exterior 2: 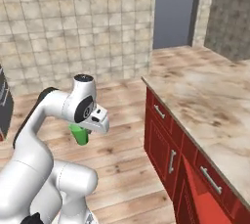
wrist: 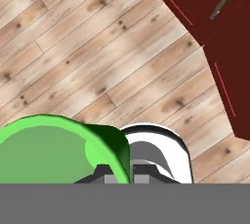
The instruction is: Pick the cup and bowl from the counter and place them on the counter next to the sink.
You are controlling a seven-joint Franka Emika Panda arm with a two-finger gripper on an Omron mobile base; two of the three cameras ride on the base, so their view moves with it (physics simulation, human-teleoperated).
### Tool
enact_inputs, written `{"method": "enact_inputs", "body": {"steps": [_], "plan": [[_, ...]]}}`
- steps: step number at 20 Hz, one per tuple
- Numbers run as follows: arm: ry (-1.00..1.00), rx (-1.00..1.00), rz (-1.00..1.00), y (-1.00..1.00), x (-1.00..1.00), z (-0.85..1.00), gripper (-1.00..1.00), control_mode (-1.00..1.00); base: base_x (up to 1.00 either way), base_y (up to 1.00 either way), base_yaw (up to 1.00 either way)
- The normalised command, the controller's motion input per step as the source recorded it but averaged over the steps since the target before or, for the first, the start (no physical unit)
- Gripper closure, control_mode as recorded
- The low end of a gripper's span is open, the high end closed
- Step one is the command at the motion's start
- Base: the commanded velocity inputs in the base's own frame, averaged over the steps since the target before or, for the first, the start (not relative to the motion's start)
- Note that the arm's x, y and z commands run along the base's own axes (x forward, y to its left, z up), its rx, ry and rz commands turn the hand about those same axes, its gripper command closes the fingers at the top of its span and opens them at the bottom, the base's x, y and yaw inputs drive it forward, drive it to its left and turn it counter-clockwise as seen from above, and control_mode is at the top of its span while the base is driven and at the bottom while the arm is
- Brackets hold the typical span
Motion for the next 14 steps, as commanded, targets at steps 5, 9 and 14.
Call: {"method": "enact_inputs", "body": {"steps": [5, 9, 14], "plan": [[0.00, 0.00, 0.00, 0.00, 0.00, 0.00, 1.00, 1.00, 0.00, 0.27, 0.61], [0.00, 0.00, 0.00, 0.00, 0.00, 0.00, 1.00, 1.00, 0.00, 0.30, 0.62], [0.00, 0.00, 0.00, 0.00, 0.00, 0.00, 1.00, 1.00, 0.00, 0.17, 0.61]]}}
